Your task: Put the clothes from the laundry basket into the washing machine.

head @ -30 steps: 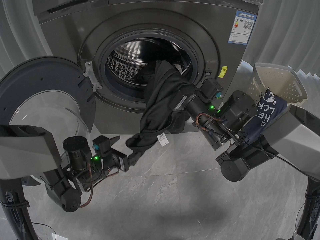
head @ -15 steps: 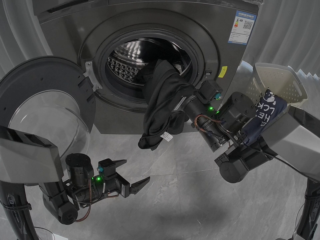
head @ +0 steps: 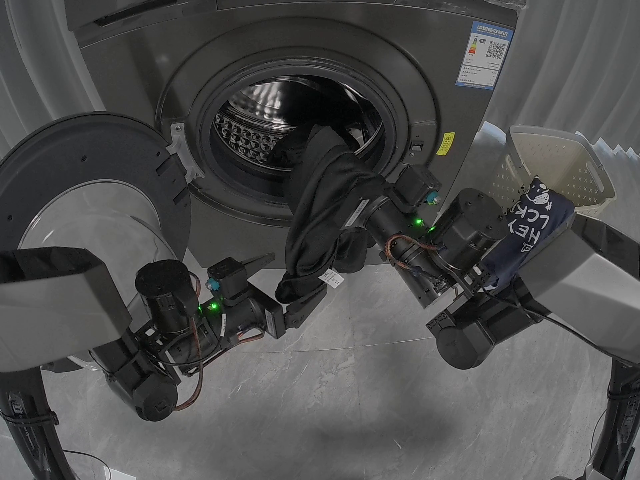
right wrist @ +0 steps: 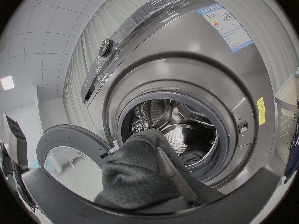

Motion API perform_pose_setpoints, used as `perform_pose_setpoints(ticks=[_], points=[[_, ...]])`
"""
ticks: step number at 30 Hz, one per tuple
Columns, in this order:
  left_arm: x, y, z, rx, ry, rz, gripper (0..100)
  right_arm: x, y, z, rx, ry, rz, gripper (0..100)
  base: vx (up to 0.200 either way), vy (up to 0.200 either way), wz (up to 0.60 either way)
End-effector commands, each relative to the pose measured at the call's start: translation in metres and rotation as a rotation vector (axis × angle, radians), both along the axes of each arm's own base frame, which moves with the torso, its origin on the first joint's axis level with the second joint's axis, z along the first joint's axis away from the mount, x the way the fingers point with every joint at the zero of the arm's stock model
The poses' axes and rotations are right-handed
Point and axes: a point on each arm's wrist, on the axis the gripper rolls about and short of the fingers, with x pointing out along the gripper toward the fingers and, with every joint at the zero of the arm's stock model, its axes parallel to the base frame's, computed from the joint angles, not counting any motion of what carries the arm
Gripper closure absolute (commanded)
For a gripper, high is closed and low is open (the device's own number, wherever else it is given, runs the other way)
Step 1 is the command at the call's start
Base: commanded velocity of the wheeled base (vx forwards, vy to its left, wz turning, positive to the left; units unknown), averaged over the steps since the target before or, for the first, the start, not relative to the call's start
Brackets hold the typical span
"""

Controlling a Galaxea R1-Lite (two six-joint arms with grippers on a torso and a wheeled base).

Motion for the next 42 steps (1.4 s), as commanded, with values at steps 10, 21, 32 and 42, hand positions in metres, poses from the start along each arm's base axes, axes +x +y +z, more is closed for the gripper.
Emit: perform_pose_setpoints(ticks=[10, 21, 32, 42], points=[[0.020, -0.027, 0.012, -0.058, -0.087, -0.031, 0, -0.004, 0.007, -0.003, -0.008, 0.012, 0.016, 100, 0.000, 0.000, 0.00], [0.055, -0.043, 0.003, -0.089, -0.131, 0.019, 0, -0.014, 0.014, -0.001, -0.004, 0.013, 0.042, 100, 0.000, 0.000, 0.00], [0.077, -0.046, -0.004, -0.133, -0.143, 0.084, 0, -0.034, 0.028, -0.001, 0.005, 0.032, 0.088, 100, 0.000, 0.000, 0.00], [0.087, -0.049, 0.002, -0.191, -0.164, 0.136, 100, -0.035, 0.028, -0.001, 0.011, 0.036, 0.092, 100, 0.000, 0.000, 0.00]])
